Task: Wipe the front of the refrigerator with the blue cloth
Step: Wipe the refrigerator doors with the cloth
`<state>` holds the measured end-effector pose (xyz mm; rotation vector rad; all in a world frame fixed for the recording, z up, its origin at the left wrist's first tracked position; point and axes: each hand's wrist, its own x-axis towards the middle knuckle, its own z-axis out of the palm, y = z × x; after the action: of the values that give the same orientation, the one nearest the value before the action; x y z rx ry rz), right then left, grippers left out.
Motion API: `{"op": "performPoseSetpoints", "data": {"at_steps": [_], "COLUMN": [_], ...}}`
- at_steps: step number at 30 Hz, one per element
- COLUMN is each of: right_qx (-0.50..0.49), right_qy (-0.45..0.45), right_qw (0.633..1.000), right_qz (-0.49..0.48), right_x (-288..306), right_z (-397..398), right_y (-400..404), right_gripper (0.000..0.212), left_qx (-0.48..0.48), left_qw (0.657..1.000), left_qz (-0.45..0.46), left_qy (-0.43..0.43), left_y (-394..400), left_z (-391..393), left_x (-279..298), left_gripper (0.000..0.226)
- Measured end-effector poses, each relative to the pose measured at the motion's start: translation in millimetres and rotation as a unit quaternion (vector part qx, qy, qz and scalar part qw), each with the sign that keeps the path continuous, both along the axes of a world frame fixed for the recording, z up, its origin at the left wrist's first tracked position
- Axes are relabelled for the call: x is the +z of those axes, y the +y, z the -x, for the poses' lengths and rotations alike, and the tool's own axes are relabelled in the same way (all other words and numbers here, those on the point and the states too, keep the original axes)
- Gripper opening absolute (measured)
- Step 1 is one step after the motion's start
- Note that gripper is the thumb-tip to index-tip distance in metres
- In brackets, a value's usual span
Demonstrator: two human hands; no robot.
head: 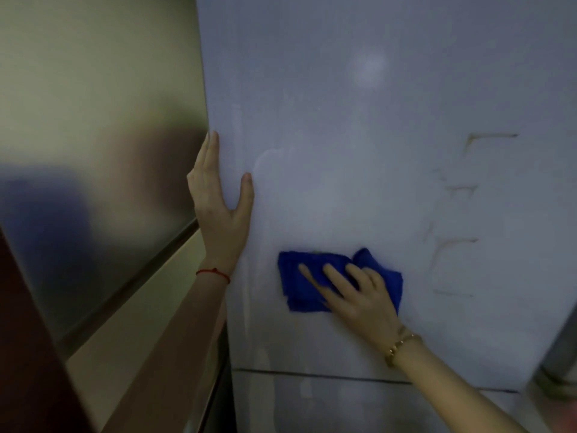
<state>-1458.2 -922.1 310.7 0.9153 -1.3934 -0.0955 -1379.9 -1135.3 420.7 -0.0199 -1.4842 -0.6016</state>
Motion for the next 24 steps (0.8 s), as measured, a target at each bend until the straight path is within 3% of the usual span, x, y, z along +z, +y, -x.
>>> {"op": "performPoseSetpoints", "data": {"at_steps": [3,5,8,10,13,15,17,21,24], "right_qx": [0.007,0.016,0.009,0.016,0.015,0.015,0.016,0.025,0.053], "right_qy": [-0.004,-0.009,-0.031,-0.02,-0.007,0.0,-0.001,-0.04,-0.024], "right_qw": [0.999,0.988,0.954,0.96,0.993,0.998,0.994,0.954,0.971], "right_qz": [0.038,0.155,0.297,0.277,0.115,0.067,0.111,0.295,0.231], "right_x": [43,108,182,172,101,90,128,236,217], "right_z": [5,7,6,-1,-4,0,5,0,-12], "right_y": [11,7,-15,-31,-28,-8,2,-24,-64], "right_gripper": [0.057,0.043,0.04,0.04,0.044,0.045,0.041,0.042,0.043], "left_qx": [-0.002,-0.001,-0.01,-0.014,-0.003,-0.006,-0.015,-0.015,-0.019], "left_qw": [1.0,1.0,1.0,1.0,1.0,1.0,1.0,1.0,1.0], "left_qz": [-0.002,-0.008,-0.011,-0.014,-0.009,-0.008,-0.016,-0.017,-0.021], "left_qy": [-0.004,-0.003,0.001,-0.003,-0.01,-0.008,-0.005,0.001,-0.004], "left_y": [0,-1,-1,-1,-2,-1,0,0,-3], "left_z": [0,1,1,1,-1,-1,0,2,2], "left_x": [0,-1,-1,0,1,2,2,1,1], "left_gripper": [0.058,0.059,0.058,0.059,0.059,0.059,0.059,0.059,0.06]}}
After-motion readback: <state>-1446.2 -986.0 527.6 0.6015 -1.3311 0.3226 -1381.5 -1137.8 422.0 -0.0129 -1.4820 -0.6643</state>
